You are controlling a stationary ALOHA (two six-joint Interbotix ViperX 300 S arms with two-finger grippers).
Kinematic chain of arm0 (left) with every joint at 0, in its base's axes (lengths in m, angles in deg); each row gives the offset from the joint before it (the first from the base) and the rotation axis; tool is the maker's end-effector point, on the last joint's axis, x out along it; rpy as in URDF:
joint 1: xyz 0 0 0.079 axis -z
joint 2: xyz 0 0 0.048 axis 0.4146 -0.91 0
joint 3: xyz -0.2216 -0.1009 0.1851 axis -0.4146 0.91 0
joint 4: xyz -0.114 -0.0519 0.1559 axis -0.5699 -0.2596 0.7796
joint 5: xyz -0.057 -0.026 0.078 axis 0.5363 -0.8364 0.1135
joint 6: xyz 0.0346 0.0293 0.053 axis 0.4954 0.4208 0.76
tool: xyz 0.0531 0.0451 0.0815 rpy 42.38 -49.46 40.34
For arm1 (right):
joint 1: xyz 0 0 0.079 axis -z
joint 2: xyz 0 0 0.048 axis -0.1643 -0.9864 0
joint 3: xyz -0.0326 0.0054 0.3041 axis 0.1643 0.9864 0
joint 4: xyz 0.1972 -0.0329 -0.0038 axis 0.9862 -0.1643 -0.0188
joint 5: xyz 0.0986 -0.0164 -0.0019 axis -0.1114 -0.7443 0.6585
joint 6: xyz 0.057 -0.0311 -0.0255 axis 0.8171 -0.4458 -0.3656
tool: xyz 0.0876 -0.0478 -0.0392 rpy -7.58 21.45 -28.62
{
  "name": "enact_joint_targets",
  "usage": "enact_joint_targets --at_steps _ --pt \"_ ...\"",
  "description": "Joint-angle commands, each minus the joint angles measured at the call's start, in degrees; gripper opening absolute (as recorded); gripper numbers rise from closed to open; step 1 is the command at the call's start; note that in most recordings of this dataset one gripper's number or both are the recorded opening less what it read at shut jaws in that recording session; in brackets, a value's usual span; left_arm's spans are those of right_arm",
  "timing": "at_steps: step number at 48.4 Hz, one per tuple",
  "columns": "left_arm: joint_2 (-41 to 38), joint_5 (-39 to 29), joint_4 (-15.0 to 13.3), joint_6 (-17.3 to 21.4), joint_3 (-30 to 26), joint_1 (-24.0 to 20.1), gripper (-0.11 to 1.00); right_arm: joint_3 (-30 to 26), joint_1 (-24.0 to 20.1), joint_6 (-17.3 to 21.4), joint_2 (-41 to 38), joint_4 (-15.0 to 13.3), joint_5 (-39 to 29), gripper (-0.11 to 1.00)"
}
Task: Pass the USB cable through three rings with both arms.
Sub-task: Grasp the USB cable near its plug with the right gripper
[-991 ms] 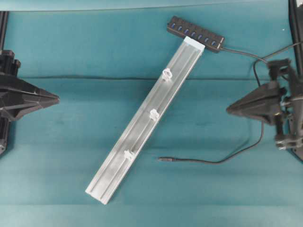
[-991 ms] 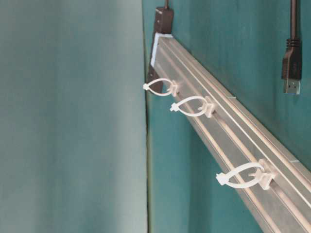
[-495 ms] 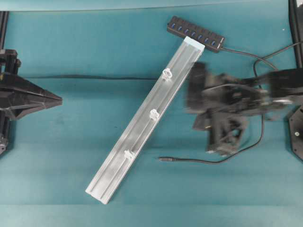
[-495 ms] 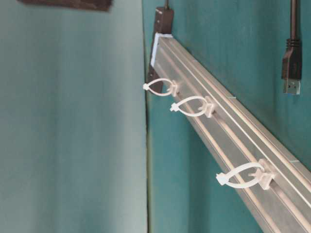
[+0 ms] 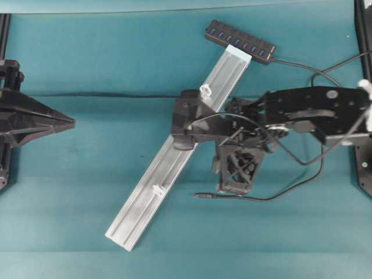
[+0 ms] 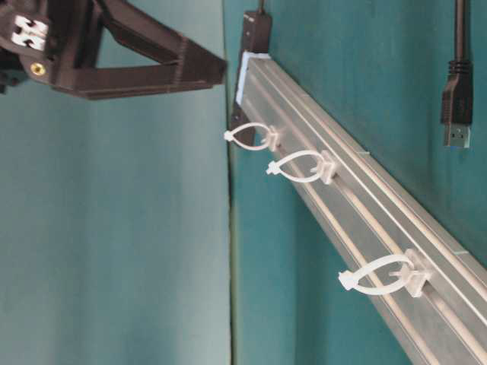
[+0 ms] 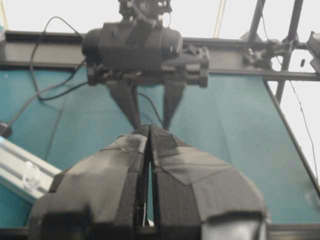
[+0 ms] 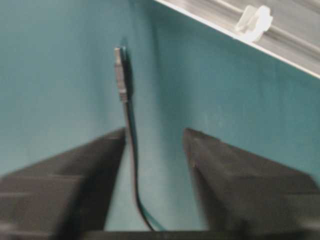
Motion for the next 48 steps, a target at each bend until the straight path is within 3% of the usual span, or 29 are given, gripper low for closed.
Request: enact_joint_targets --at_steps 1,5,10,22,48 --pt "-0.4 2.1 0.2 0.1 -1.8 0.0 -0.01 -0.1 -0.9 -0.4 -1.2 -0.4 0.5 0.81" --pt "-0.4 4.7 0.2 0.4 -1.9 0.2 -0.01 1.0 -1.2 0.2 -1.8 -1.1 2.5 0.91" --pt "-0.4 5.5 0.2 0.7 -1.9 0.1 -0.01 3.1 -2.0 0.3 -2.2 -1.6 6.0 0.83" --pt "-0.9 5.1 0.3 1.0 -1.8 -0.1 -0.01 7.7 -4.6 0.6 -4.1 -2.3 11.3 0.84" --pt "-1.1 2.8 0.3 0.9 -1.7 -0.6 -0.01 9.2 -7.5 1.3 -10.0 -2.3 16.5 0.84"
